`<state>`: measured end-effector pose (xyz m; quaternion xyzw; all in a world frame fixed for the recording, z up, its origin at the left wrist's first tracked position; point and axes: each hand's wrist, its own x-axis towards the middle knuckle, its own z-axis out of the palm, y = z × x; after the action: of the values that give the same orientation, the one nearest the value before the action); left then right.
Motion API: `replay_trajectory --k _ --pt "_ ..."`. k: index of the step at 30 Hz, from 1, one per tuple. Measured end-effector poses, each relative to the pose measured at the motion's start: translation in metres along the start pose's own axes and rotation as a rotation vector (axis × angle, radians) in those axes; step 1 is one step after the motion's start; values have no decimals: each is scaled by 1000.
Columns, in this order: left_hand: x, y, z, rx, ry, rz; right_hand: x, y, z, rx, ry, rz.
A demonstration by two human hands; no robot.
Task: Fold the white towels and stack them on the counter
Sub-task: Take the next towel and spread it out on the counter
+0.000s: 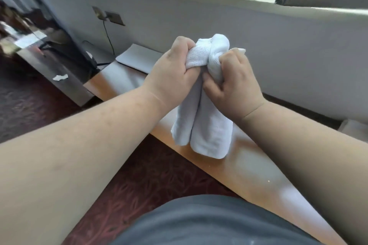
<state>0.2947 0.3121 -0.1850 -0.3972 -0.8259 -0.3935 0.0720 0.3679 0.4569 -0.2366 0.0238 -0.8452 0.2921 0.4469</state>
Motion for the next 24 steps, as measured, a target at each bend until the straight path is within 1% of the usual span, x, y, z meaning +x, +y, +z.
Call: replay_trajectory --k 4,6,8,10,13,15,18,21,24 --pt "20 -51 -23 52 7 -87 25 7 55 32 -119 -1" --pt "30 -76 -31 60 23 -90 35 10 77 30 -142 -12" --pt "40 -103 -35 50 -1 -103 42 13 99 5 -164 -1" --pt "52 -133 -37 36 -73 -121 46 19 123 -40 -191 30" --pt "67 -185 -35 16 -188 -176 50 28 161 -125 -276 92" --pt "78 -216 -31 -15 -256 -194 52 31 187 -167 -311 168" --pt "94 -257 -26 -57 -349 -181 56 35 219 -222 -313 294" --pt "110 -289 -19 -12 -465 -118 56 39 242 -280 -354 383" --pt "121 -320 -9 144 -559 -101 47 45 252 -405 -454 471"
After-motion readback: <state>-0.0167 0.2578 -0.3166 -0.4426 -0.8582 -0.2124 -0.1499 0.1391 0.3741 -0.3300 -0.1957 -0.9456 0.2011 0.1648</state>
